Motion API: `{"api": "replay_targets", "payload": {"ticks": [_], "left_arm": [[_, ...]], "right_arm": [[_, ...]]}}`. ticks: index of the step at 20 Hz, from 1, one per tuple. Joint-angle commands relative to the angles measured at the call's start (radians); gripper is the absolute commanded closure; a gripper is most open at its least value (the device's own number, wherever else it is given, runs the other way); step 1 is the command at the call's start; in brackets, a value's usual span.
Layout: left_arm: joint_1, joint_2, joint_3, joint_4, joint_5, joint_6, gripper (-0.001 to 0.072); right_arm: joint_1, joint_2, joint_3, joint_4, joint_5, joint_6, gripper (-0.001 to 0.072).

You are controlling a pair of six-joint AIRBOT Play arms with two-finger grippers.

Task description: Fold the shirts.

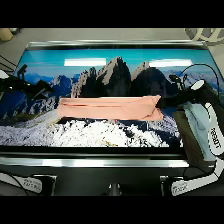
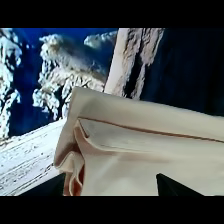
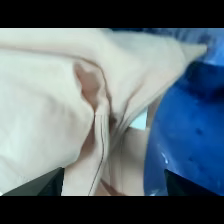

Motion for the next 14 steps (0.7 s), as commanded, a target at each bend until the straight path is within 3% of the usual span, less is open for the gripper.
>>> {"api": "replay_targets", "payload": {"ticks": [1,9,11,12,13,14], "left_arm": [[-0.007,0.081,0.022,0.000,-0.026,0.013,0.0046],[-0.071,0.198,0.022,0.000,-0.060,0.042,0.0067],[-0.093,0.199,0.022,0.000,-0.060,0.042,0.0067],[-0.106,0.197,0.022,0.000,-0.060,0.042,0.0067],[-0.124,0.193,0.022,0.000,-0.060,0.042,0.0067],[-0.145,0.186,0.021,0.000,-0.056,0.042,0.0119]], "right_arm": [[-0.011,-0.031,0.004,0.043,0.053,0.001,-0.0008],[-0.011,-0.156,0.004,0.251,0.057,0.040,-0.0008],[-0.011,-0.171,0.004,0.324,0.067,0.042,0.0037],[-0.010,-0.170,0.004,0.339,0.068,0.042,0.0187],[-0.010,-0.166,0.005,0.353,0.067,0.042,0.0515],[-0.010,-0.158,0.008,0.373,0.072,0.041,0.0686]]}}
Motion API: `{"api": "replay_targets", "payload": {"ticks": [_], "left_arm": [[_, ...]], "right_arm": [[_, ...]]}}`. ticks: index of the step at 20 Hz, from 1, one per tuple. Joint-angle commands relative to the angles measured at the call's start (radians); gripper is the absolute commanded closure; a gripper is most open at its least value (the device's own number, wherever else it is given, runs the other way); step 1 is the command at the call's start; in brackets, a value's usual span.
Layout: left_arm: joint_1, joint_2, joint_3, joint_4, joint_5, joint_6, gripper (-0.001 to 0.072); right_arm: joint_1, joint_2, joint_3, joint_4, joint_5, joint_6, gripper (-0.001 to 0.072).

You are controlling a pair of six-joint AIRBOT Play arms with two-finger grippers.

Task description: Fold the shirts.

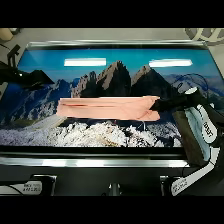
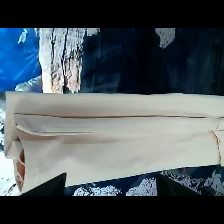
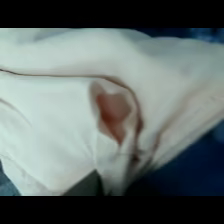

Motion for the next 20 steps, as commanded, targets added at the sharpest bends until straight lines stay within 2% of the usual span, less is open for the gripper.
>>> {"api": "replay_targets", "payload": {"ticks": [1,2,3,7,12,16,20], "left_arm": [[-0.069,-0.013,0.000,0.000,0.017,0.003,0.0304],[-0.105,-0.029,0.000,0.000,0.047,0.005,0.0569],[-0.145,-0.048,0.000,-0.001,0.094,0.023,0.0681],[-0.359,-0.173,0.001,-0.017,0.281,0.025,0.0680],[-0.599,-0.382,0.001,-0.244,0.415,0.026,0.0680],[-0.682,-0.495,0.002,-0.456,0.522,0.026,0.0681],[-0.708,-0.558,0.002,-0.629,0.554,0.026,0.0680]], "right_arm": [[0.000,0.018,0.016,0.120,0.020,-0.021,0.0691],[0.000,0.037,0.031,0.129,0.031,-0.032,0.0692],[0.000,0.064,0.052,0.130,0.047,-0.032,0.0692],[0.007,0.205,0.094,0.134,0.100,-0.003,0.0692],[0.069,0.356,0.095,0.135,0.147,0.027,0.0692],[0.087,0.472,0.095,0.133,0.174,0.063,0.0692],[0.087,0.560,0.095,0.130,0.214,0.100,0.0692]]}}
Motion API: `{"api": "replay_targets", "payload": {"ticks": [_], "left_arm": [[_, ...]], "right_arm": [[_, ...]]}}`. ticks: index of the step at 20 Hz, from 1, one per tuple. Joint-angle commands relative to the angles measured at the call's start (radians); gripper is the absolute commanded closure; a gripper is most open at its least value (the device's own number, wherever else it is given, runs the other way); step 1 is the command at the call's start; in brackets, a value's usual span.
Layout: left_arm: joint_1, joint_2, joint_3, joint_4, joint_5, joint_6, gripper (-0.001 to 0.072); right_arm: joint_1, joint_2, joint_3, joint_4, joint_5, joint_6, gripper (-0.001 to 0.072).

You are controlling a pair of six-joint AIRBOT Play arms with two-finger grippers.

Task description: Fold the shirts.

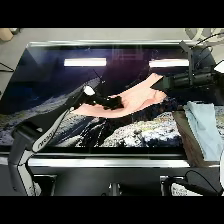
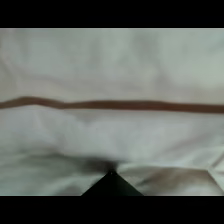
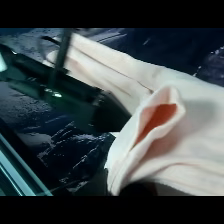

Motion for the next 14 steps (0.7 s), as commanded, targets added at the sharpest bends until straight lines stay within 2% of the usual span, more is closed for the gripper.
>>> {"api": "replay_targets", "payload": {"ticks": [1,3,6,10,14], "left_arm": [[-0.040,-0.064,0.001,-0.178,0.054,0.003,0.0680],[-0.048,-0.071,0.001,-0.216,0.060,0.072,0.0681],[0.011,-0.021,0.001,-0.203,-0.018,0.180,0.0682],[0.180,0.193,0.001,-0.030,-0.049,0.184,0.0682],[0.377,0.457,0.000,0.008,-0.049,0.184,0.0682]], "right_arm": [[0.004,0.077,0.001,-0.001,0.032,0.042,0.0692],[0.004,0.084,0.001,-0.008,0.044,0.042,0.0692],[0.005,0.074,0.001,-0.040,0.004,0.048,0.0692],[0.126,-0.005,0.001,0.009,-0.140,0.046,0.0692],[0.351,-0.168,0.005,0.177,-0.355,-0.016,0.0692]]}}
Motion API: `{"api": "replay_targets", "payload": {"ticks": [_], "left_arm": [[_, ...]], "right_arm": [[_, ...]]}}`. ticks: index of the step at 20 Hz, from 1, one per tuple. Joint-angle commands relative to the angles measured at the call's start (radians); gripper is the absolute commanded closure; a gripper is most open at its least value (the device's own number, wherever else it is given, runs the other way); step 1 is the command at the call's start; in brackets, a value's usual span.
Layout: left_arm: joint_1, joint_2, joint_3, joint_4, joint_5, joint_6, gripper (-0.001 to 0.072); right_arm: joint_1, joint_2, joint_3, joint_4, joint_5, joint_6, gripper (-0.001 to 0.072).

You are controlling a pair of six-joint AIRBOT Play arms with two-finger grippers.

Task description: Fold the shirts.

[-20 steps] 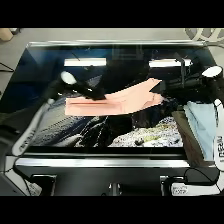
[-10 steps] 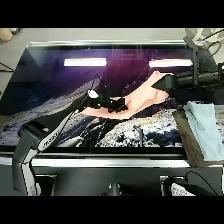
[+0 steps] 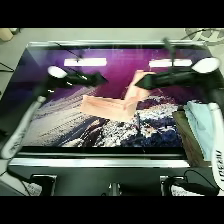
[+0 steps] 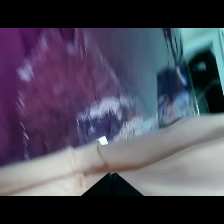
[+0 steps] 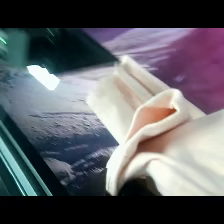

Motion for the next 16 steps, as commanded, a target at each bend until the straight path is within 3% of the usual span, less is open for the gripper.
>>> {"api": "replay_targets", "payload": {"ticks": [1,6,7,8,9,10,13,16], "left_arm": [[0.164,0.227,0.000,0.047,-0.009,0.010,0.0682],[0.258,0.445,0.000,0.051,-0.095,0.011,0.0682],[0.258,0.473,0.000,0.066,-0.116,0.011,0.0681],[0.255,0.494,0.000,0.080,-0.134,0.011,0.0682],[0.254,0.510,0.000,0.089,-0.153,0.011,0.0681],[0.254,0.520,0.000,0.092,-0.172,0.011,0.0681],[0.254,0.529,0.000,0.141,-0.196,0.011,0.0681],[0.254,0.529,0.000,0.203,-0.196,0.011,0.0681]], "right_arm": [[0.183,-0.152,0.020,0.138,-0.206,-0.043,0.0692],[0.342,-0.428,0.123,0.291,-0.311,-0.027,0.0689],[0.353,-0.463,0.132,0.323,-0.311,-0.023,0.0643],[0.360,-0.486,0.133,0.364,-0.310,-0.024,0.0457],[0.360,-0.496,0.133,0.386,-0.302,-0.034,0.0215],[0.348,-0.491,0.133,0.378,-0.284,-0.055,0.0136],[0.263,-0.440,0.132,0.230,-0.162,-0.035,0.0136],[0.115,-0.354,0.132,-0.146,0.023,0.094,0.0135]]}}
